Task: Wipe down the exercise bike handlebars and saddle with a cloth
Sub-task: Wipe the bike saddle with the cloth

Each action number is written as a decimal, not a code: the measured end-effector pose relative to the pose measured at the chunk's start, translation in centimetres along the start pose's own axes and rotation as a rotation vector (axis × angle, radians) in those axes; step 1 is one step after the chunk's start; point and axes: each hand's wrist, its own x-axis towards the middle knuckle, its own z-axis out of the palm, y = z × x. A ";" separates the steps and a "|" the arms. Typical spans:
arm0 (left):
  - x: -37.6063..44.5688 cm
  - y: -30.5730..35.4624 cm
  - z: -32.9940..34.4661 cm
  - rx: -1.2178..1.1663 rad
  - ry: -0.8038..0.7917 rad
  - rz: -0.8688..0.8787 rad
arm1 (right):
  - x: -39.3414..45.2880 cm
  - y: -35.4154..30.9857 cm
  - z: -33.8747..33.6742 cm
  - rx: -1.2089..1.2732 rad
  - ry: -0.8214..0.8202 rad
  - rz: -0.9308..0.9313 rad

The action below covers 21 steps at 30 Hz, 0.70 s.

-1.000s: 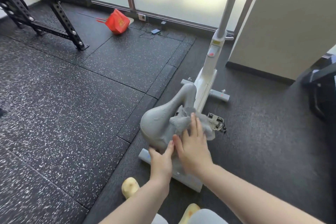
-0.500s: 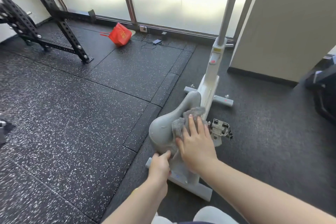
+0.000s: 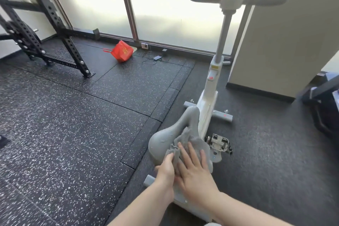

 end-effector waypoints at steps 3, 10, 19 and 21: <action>0.3 -0.1 0.5 -0.017 -0.012 0.005 | 1.2 1.5 -0.8 0.085 0.058 0.035; -0.7 -0.3 1.5 -0.017 0.205 0.022 | 1.2 3.6 -0.1 0.128 -0.060 -0.082; 0.2 -1.0 0.9 -0.050 0.307 0.039 | 0.6 -0.8 2.1 0.255 0.096 0.305; 0.2 -1.2 0.5 -0.015 0.289 0.000 | 1.3 1.4 1.5 0.243 0.045 0.194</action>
